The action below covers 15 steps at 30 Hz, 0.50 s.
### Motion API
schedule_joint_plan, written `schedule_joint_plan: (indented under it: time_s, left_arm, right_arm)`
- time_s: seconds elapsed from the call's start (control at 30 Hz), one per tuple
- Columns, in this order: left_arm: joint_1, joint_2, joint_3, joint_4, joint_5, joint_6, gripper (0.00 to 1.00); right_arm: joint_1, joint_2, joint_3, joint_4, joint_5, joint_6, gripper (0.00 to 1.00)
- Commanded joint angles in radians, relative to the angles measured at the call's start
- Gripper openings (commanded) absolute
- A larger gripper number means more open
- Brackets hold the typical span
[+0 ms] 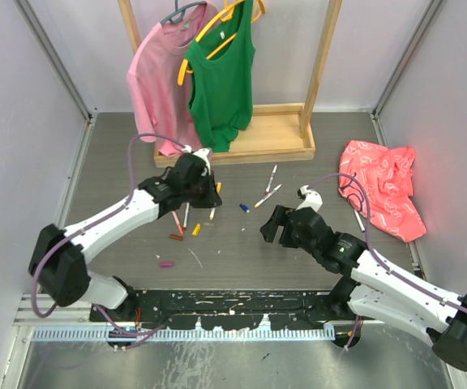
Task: Insert the pens into the pen caps
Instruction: Place the pen at the center of the board.
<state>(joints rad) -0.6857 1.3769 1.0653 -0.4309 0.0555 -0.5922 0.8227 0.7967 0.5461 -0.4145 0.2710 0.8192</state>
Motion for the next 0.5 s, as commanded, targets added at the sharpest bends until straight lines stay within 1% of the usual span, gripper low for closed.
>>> schedule_joint_plan:
  time_s: [0.0, 0.2, 0.33, 0.47]
  left_arm:
    - [-0.029, 0.118, 0.085, 0.026, -0.165, -0.061, 0.00]
    - [-0.084, 0.278, 0.141, 0.079, -0.250, -0.067, 0.00]
    - [-0.099, 0.385, 0.189, 0.086, -0.267, -0.072, 0.00]
    - [-0.100, 0.448, 0.210, 0.106, -0.267, -0.080, 0.00]
  right_arm:
    - [-0.001, -0.056, 0.008, 0.007, 0.021, 0.006, 0.85]
    - [-0.001, -0.141, -0.024, 0.006, 0.010, -0.032, 0.85]
    - [-0.002, -0.196, -0.045, 0.006, 0.000, -0.029, 0.85]
    - [-0.001, -0.224, -0.063, 0.005, -0.010, -0.017, 0.85]
